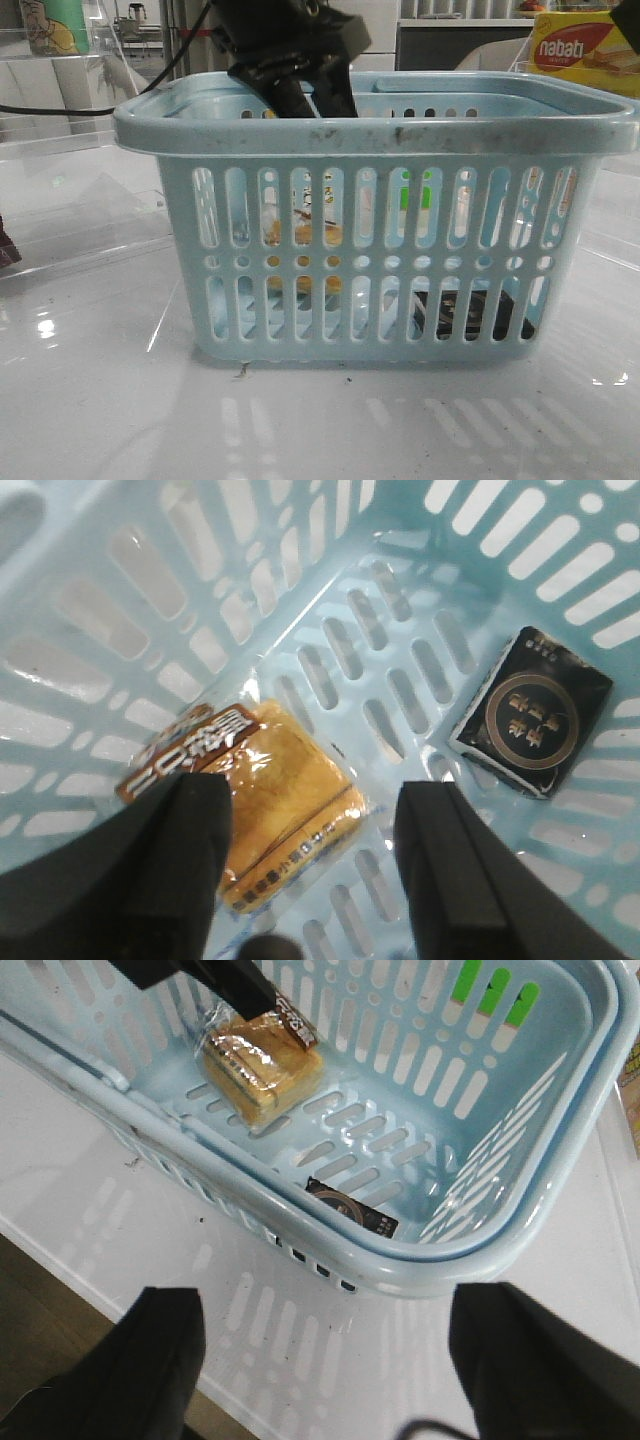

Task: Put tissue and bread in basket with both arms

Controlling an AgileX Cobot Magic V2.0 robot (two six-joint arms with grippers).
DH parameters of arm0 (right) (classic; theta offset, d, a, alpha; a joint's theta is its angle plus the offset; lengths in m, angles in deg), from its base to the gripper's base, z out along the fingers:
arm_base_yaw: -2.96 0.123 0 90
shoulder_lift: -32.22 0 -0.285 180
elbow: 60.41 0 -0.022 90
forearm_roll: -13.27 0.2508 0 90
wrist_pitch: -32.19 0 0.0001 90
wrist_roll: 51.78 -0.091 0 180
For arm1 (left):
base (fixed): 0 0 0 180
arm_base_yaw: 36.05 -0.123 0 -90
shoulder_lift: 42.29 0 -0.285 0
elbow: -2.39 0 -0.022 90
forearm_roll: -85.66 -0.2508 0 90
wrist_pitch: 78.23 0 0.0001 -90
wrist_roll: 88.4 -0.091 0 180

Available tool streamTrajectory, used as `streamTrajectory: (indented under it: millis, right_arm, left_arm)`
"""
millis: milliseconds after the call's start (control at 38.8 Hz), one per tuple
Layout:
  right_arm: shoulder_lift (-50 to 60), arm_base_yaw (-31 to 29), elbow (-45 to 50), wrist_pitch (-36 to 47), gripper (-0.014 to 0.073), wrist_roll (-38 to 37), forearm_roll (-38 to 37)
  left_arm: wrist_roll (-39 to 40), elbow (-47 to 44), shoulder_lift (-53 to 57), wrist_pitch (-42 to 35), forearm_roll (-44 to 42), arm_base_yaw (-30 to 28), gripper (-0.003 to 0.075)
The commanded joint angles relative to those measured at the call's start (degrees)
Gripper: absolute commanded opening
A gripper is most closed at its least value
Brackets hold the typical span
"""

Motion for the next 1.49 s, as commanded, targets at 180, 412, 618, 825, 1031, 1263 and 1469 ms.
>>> streamTrajectory:
  millis: [180, 412, 618, 825, 1031, 1263, 1469]
  right_arm:
    - [0.2, -0.05, -1.56, 3.39, 0.0605, 0.49, -0.42]
    - [0.2, -0.05, -1.56, 3.39, 0.0605, 0.49, -0.42]
    - [0.2, -0.05, -1.56, 3.39, 0.0605, 0.49, -0.42]
    - [0.2, -0.05, -1.56, 3.39, 0.0605, 0.49, -0.42]
    - [0.2, -0.05, -1.56, 3.39, 0.0605, 0.49, -0.42]
    - [0.2, -0.05, -1.56, 3.45, 0.0605, 0.54, -0.61]
    - [2.08, -0.05, -1.19, 3.29, 0.0605, 0.54, -0.73]
  left_arm:
    - [0.02, 3.48, 15.82, -1.36, 1.65, -0.21, 0.0443]
    - [0.02, -5.17, 29.2, -2.71, 1.65, -0.21, 0.0443]
    - [0.02, -19.7, 42.96, -6.62, 1.65, -0.21, 0.0443]
    - [0.02, -33.97, 55.58, -7.06, 1.65, -0.21, 0.0443]
    - [0.7, -45.23, 67.38, -7.24, 1.65, -0.21, 0.0443]
    - [8.31, -54.19, 76.59, -7.38, -3.23, -0.21, 0.0422]
    - [13.46, -58.6, 79.93, -7.74, -8.46, -0.21, 0.0378]
